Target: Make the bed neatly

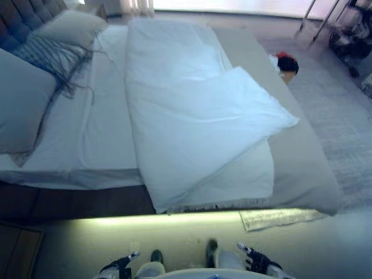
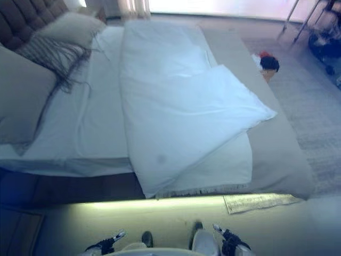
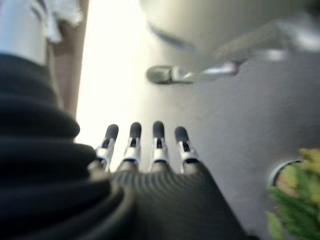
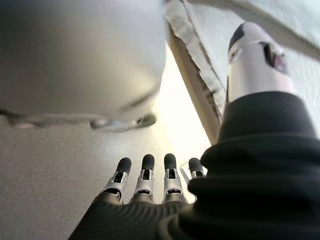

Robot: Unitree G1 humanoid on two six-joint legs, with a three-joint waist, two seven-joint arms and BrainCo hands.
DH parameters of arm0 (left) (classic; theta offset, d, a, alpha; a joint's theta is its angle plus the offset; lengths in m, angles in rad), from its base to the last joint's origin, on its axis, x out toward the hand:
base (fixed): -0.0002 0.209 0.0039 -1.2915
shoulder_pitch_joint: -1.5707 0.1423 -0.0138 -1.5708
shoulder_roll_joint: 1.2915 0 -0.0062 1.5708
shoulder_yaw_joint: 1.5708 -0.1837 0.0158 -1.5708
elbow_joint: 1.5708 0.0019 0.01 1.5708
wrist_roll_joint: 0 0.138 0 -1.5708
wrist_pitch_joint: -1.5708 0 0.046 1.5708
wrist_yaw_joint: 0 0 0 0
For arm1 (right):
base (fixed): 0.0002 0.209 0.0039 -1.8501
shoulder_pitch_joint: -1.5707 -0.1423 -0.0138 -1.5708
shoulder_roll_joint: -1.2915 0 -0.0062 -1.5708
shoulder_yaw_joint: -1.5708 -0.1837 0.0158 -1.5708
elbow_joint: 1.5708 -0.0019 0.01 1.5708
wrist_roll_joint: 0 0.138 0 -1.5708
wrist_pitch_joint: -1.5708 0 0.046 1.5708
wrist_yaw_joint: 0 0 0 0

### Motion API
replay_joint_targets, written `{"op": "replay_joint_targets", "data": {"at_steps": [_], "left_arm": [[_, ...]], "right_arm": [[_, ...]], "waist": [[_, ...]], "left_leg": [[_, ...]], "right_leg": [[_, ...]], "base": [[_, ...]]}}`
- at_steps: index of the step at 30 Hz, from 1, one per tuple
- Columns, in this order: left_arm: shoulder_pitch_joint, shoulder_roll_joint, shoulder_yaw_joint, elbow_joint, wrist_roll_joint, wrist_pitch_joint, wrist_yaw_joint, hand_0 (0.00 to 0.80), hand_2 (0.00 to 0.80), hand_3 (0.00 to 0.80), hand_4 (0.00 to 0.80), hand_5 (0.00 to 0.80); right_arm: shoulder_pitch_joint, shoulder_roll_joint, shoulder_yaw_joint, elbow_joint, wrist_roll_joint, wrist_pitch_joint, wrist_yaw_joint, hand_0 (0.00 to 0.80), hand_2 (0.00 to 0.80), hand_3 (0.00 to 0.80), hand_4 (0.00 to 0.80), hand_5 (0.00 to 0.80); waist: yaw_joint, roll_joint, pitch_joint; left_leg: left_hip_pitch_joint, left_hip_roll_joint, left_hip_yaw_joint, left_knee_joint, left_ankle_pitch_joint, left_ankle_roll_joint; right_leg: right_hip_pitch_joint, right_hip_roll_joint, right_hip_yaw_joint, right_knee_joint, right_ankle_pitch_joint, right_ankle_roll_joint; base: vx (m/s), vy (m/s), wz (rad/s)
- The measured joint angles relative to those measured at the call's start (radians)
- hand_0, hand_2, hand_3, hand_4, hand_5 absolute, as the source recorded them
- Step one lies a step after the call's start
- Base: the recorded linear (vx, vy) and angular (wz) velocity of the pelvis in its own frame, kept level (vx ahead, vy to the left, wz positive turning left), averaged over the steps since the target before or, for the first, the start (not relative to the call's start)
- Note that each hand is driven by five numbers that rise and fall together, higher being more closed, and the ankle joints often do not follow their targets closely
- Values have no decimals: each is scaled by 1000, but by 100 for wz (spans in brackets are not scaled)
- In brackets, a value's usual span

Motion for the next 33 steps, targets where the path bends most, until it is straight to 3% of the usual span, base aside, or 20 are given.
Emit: {"op": "replay_joint_targets", "data": {"at_steps": [4,5,6,9,10,15,22,33], "left_arm": [[27,-42,7,-29,-48,-21,9,0,0,0,0,0],[25,-39,-1,-29,-47,-25,9,0,0,0,0,0],[24,-40,-2,-32,-47,-33,8,0,0,0,0,0],[1,-44,-10,-32,-45,-42,8,0,0,0,0,0],[-10,-44,-25,-29,-44,-41,8,0,0,0,0,0],[-104,-40,-80,-46,-48,-39,-11,0,0,0,0,0],[-112,-52,-88,-65,-80,-36,-31,0,0,0,0,0],[-121,-56,-118,-129,-136,-53,-59,0,0,0,0,0]], "right_arm": [[-56,-29,-11,-60,35,-17,-43,0,0,0,0,0],[-67,-32,-12,-82,61,-28,-49,0,0,0,0,0],[-88,-39,-9,-92,96,-45,-55,0,0,0,0,0],[-164,-52,-10,-99,170,-98,-91,0,0,0,0,0],[-194,-59,-10,-112,200,-110,-100,0,0,0,0,0],[-335,-108,-11,-176,271,-118,-131,0,0,0,0,0],[-537,-195,-27,-238,304,-32,-77,0,0,0,0,0],[-689,-329,-27,-245,332,57,-11,0,0,0,0,0]], "waist": [[12,72,46],[8,72,54],[11,71,57],[34,83,62],[34,96,76],[32,110,128],[37,186,216],[61,204,292]], "left_leg": [[-16,60,-11,140,-68,-70],[-35,60,-34,205,-86,-63],[-68,60,-70,239,-99,-59],[-82,45,-79,134,-80,-32],[-80,46,-83,118,-53,-56],[-144,0,-84,102,-32,-29],[-193,-10,-89,110,-30,-26],[-293,-23,-88,143,-25,-25]], "right_leg": [[59,42,-18,-16,6,-57],[74,42,-12,-17,14,-86],[81,41,-1,-32,18,-95],[47,46,2,-56,33,-90],[39,49,-5,-60,49,-89],[-11,-2,-27,-87,94,-58],[-49,-13,-45,-80,94,-50],[-184,-31,-28,25,59,-55]], "base": [[205,4,9],[48,95,5],[-12,103,0],[-56,101,-41],[-107,133,-58],[-45,94,6],[-19,41,10],[-40,-13,1]]}}
